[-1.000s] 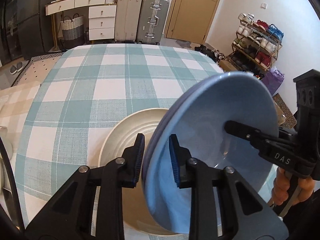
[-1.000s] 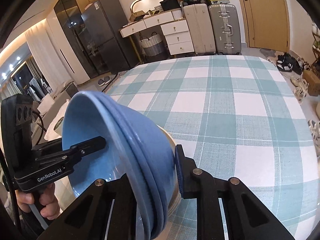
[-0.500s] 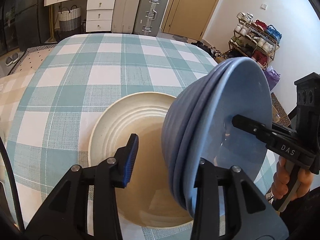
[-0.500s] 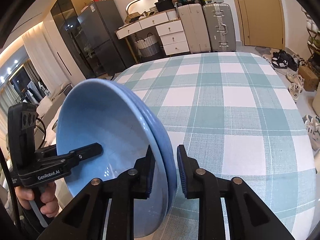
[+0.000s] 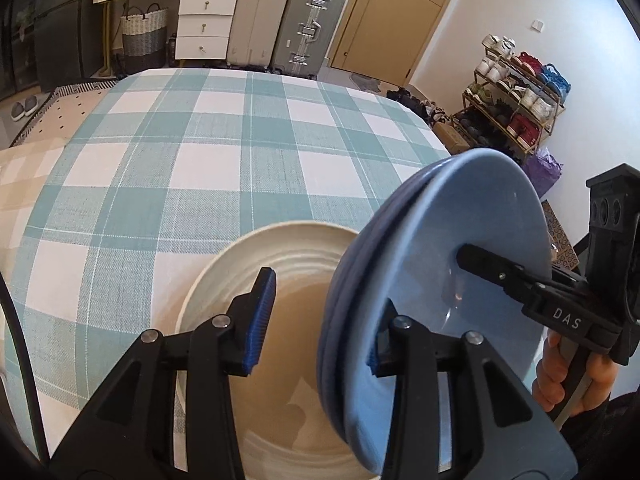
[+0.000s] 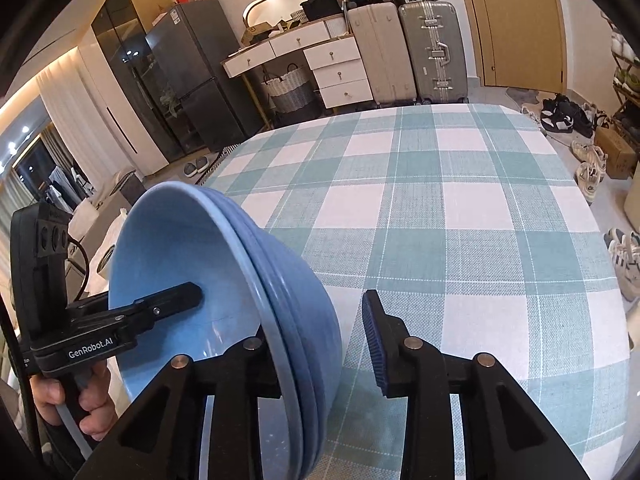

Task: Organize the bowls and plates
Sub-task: 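Carry the tilted bowls with both tools above the cream plate stack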

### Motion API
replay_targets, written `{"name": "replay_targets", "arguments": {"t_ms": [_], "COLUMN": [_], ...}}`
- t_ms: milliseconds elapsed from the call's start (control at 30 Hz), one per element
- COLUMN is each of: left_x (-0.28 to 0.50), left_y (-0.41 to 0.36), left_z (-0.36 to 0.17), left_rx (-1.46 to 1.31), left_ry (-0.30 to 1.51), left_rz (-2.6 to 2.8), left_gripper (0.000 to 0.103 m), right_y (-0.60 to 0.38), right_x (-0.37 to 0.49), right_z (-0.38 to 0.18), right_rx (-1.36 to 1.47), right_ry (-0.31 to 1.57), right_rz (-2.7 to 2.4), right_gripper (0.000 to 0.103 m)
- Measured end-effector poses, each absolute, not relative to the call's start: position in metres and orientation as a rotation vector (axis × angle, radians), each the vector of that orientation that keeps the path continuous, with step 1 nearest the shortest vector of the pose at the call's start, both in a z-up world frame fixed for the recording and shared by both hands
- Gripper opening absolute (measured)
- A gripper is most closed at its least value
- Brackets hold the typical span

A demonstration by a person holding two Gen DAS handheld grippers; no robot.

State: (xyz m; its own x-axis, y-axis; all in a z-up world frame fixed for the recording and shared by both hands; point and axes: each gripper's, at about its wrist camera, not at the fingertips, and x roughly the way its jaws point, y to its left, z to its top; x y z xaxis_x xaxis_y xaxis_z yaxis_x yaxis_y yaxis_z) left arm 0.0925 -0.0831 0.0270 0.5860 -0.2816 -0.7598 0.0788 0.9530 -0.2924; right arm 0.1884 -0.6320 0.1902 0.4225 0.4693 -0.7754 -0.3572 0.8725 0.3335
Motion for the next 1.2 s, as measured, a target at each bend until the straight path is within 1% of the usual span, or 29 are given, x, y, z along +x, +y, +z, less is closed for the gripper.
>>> {"name": "replay_targets", "arguments": {"t_ms": [33, 67, 167, 233, 300, 567, 600, 633, 667, 700, 733, 767, 867, 1200], "left_x": [0.095, 0.098, 0.096, 0.091, 0.083, 0.062, 0.060, 0.058, 0.056, 0.054, 0.052, 0.049, 0.045, 0.047], "left_y": [-0.083, -0.082, -0.080, -0.078, -0.074, -0.077, -0.078, -0.079, -0.078, -0.079, -0.081, -0.086, -0.092, -0.073], "left_z": [0.026, 0.025, 0.026, 0.026, 0.025, 0.017, 0.014, 0.011, 0.008, 0.006, 0.006, 0.009, 0.016, 0.031], "left_rx": [-0.242, -0.252, -0.247, -0.244, -0.250, -0.246, -0.237, -0.235, -0.252, -0.269, -0.269, -0.242, -0.195, -0.222], "left_ry": [0.926, 0.932, 0.927, 0.931, 0.932, 0.949, 0.960, 0.967, 0.973, 0.973, 0.972, 0.962, 0.935, 0.947], "left_rz": [-0.206, -0.201, -0.200, -0.204, -0.200, -0.212, -0.208, -0.207, -0.230, -0.266, -0.282, -0.286, -0.260, -0.229], "left_gripper": [0.034, 0.034, 0.034, 0.038, 0.045, 0.046, 0.044, 0.039, 0.031, 0.020, 0.016, 0.008, 0.007, 0.007], "right_y": [-0.633, -0.634, -0.636, -0.637, -0.640, -0.647, -0.648, -0.649, -0.650, -0.651, -0.650, -0.647, -0.640, -0.627], "right_x": [0.192, 0.196, 0.200, 0.198, 0.193, 0.165, 0.160, 0.156, 0.151, 0.146, 0.142, 0.138, 0.133, 0.152], "right_z": [0.189, 0.187, 0.185, 0.186, 0.188, 0.196, 0.195, 0.194, 0.194, 0.193, 0.193, 0.194, 0.202, 0.210], "right_rx": [0.123, 0.131, 0.157, 0.147, 0.150, 0.137, 0.133, 0.127, 0.121, 0.115, 0.123, 0.126, 0.085, 0.150], "right_ry": [1.014, 1.022, 1.027, 1.022, 1.019, 0.998, 1.000, 1.004, 1.005, 1.009, 1.010, 1.011, 0.986, 1.053], "right_rz": [0.513, 0.501, 0.503, 0.495, 0.498, 0.525, 0.522, 0.520, 0.521, 0.534, 0.561, 0.581, 0.570, 0.605], "right_gripper": [0.041, 0.044, 0.045, 0.047, 0.048, 0.047, 0.046, 0.039, 0.028, 0.023, 0.015, 0.015, 0.014, 0.014]}}
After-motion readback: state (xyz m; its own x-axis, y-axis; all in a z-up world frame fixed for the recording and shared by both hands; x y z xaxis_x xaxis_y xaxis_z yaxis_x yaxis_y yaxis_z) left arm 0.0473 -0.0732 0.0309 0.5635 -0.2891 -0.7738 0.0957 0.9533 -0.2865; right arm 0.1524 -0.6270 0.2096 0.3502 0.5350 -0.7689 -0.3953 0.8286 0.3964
